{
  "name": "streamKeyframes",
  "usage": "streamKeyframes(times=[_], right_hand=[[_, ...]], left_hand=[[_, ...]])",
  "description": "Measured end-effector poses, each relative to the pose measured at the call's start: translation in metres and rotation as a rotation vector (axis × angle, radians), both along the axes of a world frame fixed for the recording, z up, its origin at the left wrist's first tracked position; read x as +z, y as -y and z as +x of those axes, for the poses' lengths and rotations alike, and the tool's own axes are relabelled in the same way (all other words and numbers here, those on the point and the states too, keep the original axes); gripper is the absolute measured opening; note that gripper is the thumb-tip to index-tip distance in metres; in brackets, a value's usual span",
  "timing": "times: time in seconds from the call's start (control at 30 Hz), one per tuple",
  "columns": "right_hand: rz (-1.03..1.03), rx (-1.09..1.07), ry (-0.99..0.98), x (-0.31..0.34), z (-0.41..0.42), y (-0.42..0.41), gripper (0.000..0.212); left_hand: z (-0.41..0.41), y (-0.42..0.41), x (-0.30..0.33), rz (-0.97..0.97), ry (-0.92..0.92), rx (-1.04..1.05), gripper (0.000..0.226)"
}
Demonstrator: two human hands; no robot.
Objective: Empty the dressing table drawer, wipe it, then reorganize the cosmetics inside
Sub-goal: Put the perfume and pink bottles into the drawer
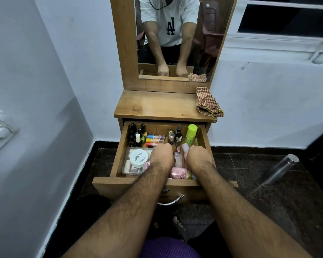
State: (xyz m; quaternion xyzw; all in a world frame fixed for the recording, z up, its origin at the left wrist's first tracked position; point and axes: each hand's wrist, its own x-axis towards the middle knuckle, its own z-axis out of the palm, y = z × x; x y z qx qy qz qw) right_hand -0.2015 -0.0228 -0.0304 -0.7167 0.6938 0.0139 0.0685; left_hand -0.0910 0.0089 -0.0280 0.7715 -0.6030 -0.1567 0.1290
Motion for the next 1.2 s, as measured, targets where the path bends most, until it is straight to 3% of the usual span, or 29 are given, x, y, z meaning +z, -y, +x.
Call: streamKeyframes(times=[0.13, 0.43, 0.7, 1.2], right_hand=[[0.011, 0.023, -0.005, -0.002, -0.002, 0.002, 0.012], [-0.056, 0.078, -0.124, 0.005, -0.002, -0.004, 0.029], [-0.074, 0.085, -0.148, 0.005, 0.0, -0.005, 0.031], [-0.074, -0.035, 0.06, -0.011, -0.005, 0.004, 0.024]], left_hand=[[0.0, 0.0, 0.0, 0.003, -0.022, 0.007, 0.009], [0.0, -0.002, 0.0, 0.005, -0.021, 0.006, 0.013], [0.001, -0.001, 0.001, 0.023, -0.012, -0.004, 0.015], [0.001, 0.0, 0.0, 0.021, -0.013, -0.002, 0.014]])
